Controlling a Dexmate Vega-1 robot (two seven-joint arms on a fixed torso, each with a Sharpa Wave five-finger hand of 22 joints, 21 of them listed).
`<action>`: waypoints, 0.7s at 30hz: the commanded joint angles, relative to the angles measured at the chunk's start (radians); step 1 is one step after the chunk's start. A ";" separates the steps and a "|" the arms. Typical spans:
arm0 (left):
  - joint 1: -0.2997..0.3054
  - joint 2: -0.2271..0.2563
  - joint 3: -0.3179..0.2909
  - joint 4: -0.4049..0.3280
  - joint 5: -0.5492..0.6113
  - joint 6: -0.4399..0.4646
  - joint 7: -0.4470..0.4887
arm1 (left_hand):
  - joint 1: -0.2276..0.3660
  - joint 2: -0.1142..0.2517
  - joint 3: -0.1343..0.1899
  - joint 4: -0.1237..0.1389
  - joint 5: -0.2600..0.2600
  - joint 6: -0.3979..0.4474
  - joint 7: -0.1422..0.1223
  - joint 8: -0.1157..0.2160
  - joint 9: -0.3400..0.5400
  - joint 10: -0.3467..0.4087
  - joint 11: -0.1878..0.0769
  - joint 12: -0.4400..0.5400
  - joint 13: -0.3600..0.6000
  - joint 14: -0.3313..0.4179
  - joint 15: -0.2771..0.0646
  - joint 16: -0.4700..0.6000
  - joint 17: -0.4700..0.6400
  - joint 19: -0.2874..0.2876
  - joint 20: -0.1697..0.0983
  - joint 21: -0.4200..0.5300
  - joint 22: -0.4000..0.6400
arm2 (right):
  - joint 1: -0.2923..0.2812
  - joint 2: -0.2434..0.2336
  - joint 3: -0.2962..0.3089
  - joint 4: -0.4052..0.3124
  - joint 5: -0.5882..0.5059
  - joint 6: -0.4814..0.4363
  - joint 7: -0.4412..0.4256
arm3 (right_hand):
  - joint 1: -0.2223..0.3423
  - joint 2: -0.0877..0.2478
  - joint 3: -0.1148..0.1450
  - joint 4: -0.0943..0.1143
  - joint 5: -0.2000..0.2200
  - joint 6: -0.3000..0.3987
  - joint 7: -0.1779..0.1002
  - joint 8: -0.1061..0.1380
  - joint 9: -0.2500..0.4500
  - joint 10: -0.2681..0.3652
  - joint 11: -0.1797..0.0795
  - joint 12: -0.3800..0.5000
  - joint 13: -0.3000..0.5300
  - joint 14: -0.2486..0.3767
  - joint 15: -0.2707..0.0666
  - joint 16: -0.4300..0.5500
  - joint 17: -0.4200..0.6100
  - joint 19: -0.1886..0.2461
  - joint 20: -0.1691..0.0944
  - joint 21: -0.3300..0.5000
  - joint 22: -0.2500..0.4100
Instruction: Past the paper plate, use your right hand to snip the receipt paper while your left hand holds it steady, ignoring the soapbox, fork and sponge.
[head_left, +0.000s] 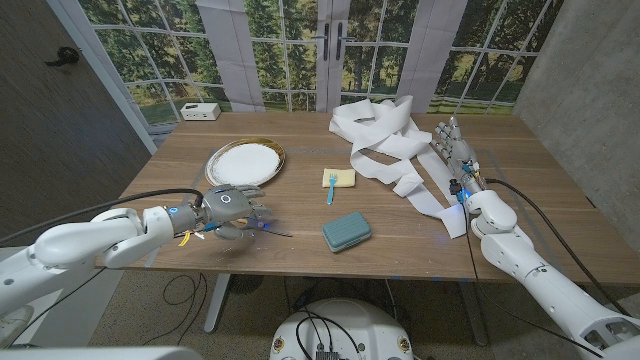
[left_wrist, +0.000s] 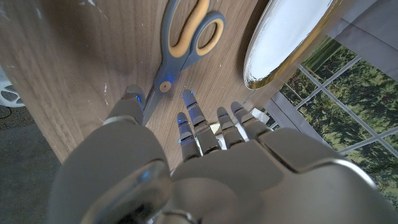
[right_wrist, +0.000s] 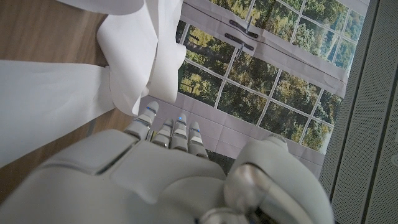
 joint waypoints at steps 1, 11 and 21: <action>-0.025 0.038 0.050 0.016 -0.034 0.025 0.014 | 0.001 0.011 0.003 0.007 -0.001 0.008 0.004 -0.003 0.002 0.008 0.007 -0.002 0.004 0.008 -0.134 -0.001 0.002 0.005 -0.016 0.000 0.003 | 0.003 -0.003 -0.002 0.008 0.001 -0.011 -0.003 | -0.006 0.006 -0.002 0.008 -0.003 0.012 -0.002 0.006 0.004 0.006 -0.004 0.000 0.003 0.004 -0.009 0.004 0.004 0.000 0.008 -0.001 0.006; -0.051 0.071 0.103 0.019 -0.044 0.049 0.045 | 0.010 0.027 0.006 0.007 0.002 0.003 0.007 -0.009 0.003 -0.016 0.011 -0.014 0.005 0.002 -0.131 -0.005 0.002 0.003 -0.011 -0.001 0.003 | 0.000 -0.003 0.002 -0.001 0.004 -0.016 -0.011 | -0.007 0.014 0.002 0.011 -0.003 0.018 -0.005 0.007 0.004 0.010 -0.006 0.001 0.003 0.005 -0.010 0.005 0.004 -0.001 0.008 -0.001 0.006; -0.088 0.102 0.164 0.023 -0.056 0.078 0.072 | 0.030 0.056 0.016 0.004 0.006 -0.018 0.012 -0.020 0.004 -0.037 0.019 -0.023 0.007 -0.005 -0.124 -0.010 0.002 0.001 0.000 -0.001 0.003 | -0.008 -0.002 0.004 -0.003 0.003 -0.013 -0.019 | -0.004 0.017 0.005 0.011 -0.003 0.018 -0.005 0.007 0.004 0.011 -0.003 0.001 0.003 0.006 -0.009 0.005 0.004 -0.001 0.008 -0.001 0.006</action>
